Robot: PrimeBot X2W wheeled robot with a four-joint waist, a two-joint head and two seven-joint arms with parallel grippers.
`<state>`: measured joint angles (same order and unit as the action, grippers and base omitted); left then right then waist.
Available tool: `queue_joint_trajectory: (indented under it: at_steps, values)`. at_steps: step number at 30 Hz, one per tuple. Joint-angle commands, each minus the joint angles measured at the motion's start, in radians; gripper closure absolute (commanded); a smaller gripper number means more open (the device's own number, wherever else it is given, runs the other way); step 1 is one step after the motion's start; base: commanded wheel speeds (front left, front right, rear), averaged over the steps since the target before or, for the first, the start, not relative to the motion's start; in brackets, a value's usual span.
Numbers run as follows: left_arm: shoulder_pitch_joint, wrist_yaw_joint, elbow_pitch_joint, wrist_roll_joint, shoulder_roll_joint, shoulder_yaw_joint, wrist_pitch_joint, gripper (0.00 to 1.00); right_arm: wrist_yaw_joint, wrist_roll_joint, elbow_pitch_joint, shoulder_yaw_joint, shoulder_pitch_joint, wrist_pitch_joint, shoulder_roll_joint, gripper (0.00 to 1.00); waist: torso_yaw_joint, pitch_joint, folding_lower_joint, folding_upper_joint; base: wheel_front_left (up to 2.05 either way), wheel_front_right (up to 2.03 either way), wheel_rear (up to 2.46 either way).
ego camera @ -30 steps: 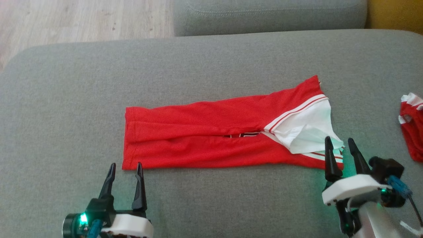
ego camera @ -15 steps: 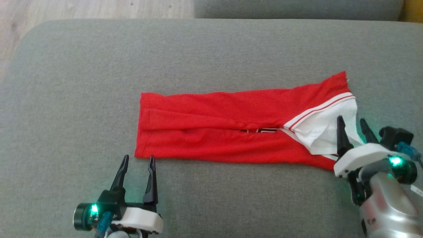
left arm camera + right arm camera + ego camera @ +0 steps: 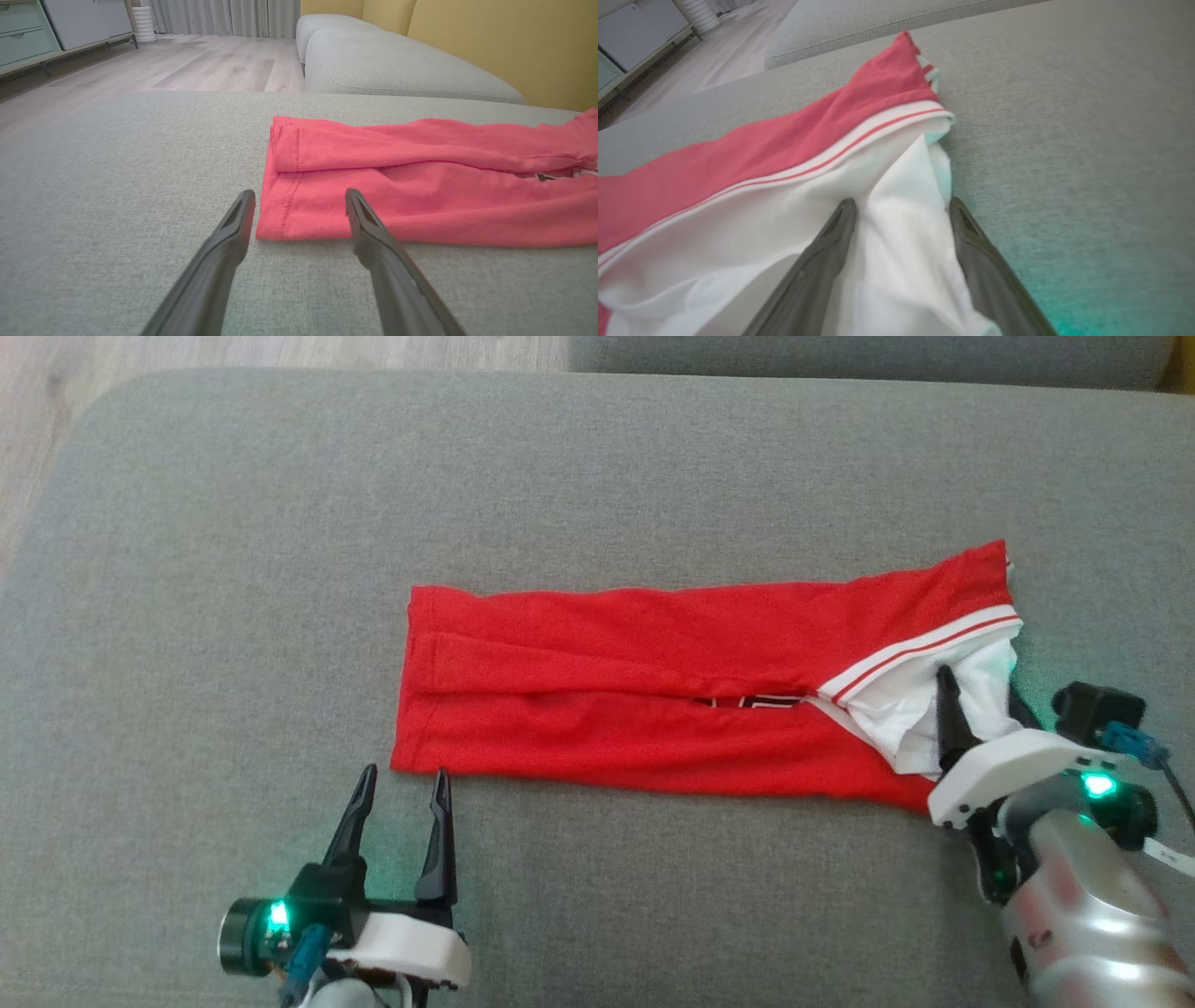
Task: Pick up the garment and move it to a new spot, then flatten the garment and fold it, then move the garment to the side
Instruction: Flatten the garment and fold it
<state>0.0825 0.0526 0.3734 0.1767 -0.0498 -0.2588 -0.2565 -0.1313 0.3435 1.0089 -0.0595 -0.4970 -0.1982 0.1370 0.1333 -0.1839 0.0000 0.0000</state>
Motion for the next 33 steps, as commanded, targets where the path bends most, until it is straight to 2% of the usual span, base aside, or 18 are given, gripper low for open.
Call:
queue_joint_trajectory:
  at_steps: [1,5,11,15,19,23,28,33]
  values:
    - [0.032,0.006,-0.022,0.005,-0.001,0.025,-0.005,0.0,0.001,0.019,-0.004,-0.057,0.014,0.022,-0.027,1.0,0.0,0.001,0.0,0.0,0.0,0.0,0.0]
    - [0.03,0.008,-0.021,0.01,-0.001,0.024,-0.005,0.0,0.001,0.079,-0.011,-0.077,0.024,-0.003,0.014,1.0,-0.001,0.003,0.0,0.0,0.0,0.0,0.0]
    - [0.021,0.011,-0.02,0.019,-0.001,0.025,-0.005,0.0,0.001,0.106,-0.041,-0.007,0.011,-0.056,0.108,1.0,-0.007,0.011,0.0,0.0,0.0,0.0,0.0]
    - [0.011,0.013,-0.021,0.027,-0.001,0.027,-0.005,0.0,0.001,0.079,-0.145,0.033,0.015,-0.063,0.149,1.0,-0.017,0.023,0.0,0.0,0.0,0.0,0.0]
    - [0.005,0.009,-0.016,0.036,-0.001,0.016,-0.005,0.0,0.001,0.064,-0.335,-0.018,0.059,-0.063,0.095,1.0,-0.023,0.032,0.0,0.0,0.0,0.0,0.0]
    - [0.009,0.003,-0.005,0.038,-0.001,-0.003,-0.005,0.0,0.001,0.093,-0.474,-0.175,0.103,-0.063,0.018,1.0,-0.01,0.039,0.0,0.0,0.0,0.0,0.0]
    - [0.022,-0.003,0.008,0.039,0.0,-0.043,-0.005,0.0,0.001,0.152,-0.526,-0.36,0.112,-0.051,-0.026,1.0,0.049,0.044,0.0,0.0,0.0,0.0,0.0]
    - [0.022,-0.001,0.018,0.043,0.0,-0.077,-0.005,0.0,0.001,0.182,-0.491,-0.426,0.077,-0.044,-0.048,1.0,0.133,0.042,0.0,0.0,0.0,0.0,0.0]
